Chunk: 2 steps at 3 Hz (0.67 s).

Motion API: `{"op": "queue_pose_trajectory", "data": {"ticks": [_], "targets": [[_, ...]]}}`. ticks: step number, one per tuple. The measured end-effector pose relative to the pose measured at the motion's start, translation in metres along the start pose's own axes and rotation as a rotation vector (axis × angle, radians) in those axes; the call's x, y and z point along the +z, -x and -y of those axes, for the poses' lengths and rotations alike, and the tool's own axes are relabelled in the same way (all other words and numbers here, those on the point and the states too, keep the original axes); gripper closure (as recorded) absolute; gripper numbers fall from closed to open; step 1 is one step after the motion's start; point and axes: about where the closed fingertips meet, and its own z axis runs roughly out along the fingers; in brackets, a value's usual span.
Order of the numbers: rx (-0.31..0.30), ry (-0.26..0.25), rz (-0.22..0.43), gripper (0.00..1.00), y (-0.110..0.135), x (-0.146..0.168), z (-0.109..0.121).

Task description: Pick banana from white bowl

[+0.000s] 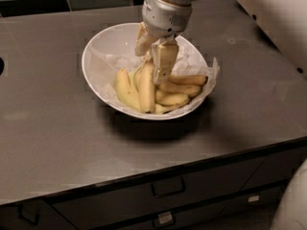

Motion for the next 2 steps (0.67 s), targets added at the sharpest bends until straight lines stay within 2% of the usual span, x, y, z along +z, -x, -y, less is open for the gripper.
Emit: {"op": "queue_pose_trajectory", "data": {"ticks": [2], "targets": [[-0.027, 0.025, 0.005, 0.36, 0.0003, 0.0153, 0.0182]]}}
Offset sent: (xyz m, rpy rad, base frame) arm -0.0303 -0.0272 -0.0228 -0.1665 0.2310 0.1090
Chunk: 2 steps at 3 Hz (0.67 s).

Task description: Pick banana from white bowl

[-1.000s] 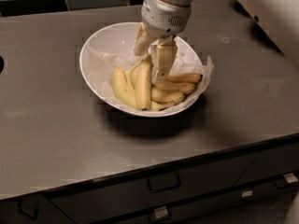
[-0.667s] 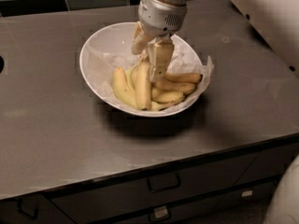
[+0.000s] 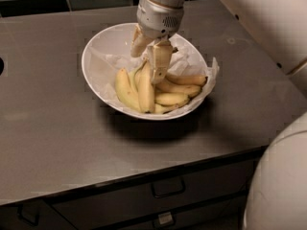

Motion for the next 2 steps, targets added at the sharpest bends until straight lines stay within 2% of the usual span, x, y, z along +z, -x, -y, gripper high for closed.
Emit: {"op": "queue_pose_trajectory", "data": {"ticks": [2], "targets": [[0.001, 0.02, -0.007, 0.36, -0.0037, 0.0041, -0.003]]}}
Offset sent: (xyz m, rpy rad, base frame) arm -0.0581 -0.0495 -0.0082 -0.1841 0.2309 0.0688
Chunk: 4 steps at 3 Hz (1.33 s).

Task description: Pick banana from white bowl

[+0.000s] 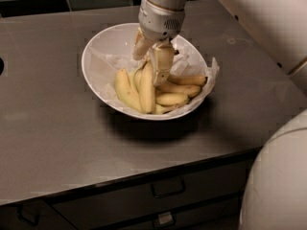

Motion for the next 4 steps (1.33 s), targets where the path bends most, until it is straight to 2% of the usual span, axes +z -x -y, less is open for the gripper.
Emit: {"op": "queue_pose_trajectory", "data": {"ticks": [1, 2, 3, 4], "targets": [[0.0, 0.009, -0.001, 0.36, -0.0024, 0.0022, -0.0001], [-0.003, 0.021, 0.0, 0.46, -0.0049, 0.0059, -0.0002], [-0.005, 0.032, -0.002, 0.64, -0.0072, 0.0092, -0.0014], [-0.005, 0.032, -0.002, 0.87, -0.0072, 0.0092, -0.0014]]}}
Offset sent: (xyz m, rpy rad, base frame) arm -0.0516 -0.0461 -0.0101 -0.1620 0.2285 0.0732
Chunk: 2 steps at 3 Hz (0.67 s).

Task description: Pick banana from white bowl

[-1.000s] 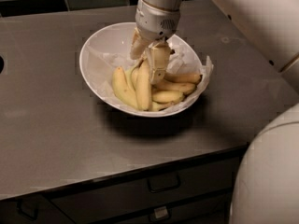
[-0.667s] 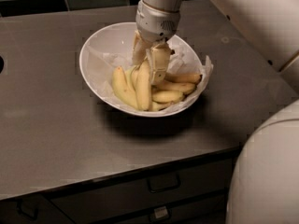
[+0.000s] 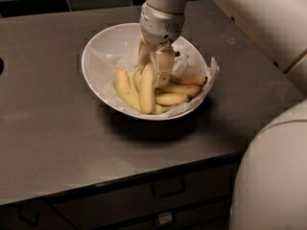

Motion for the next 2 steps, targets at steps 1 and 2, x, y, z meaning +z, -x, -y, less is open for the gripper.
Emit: {"op": "queue_pose_trajectory", "data": {"ticks": [1, 2], "targets": [[0.0, 0.0, 0.0, 1.0, 0.0, 0.0, 0.0], [-0.017, -0.067, -0.019, 1.0, 0.01, -0.007, 0.011]]}}
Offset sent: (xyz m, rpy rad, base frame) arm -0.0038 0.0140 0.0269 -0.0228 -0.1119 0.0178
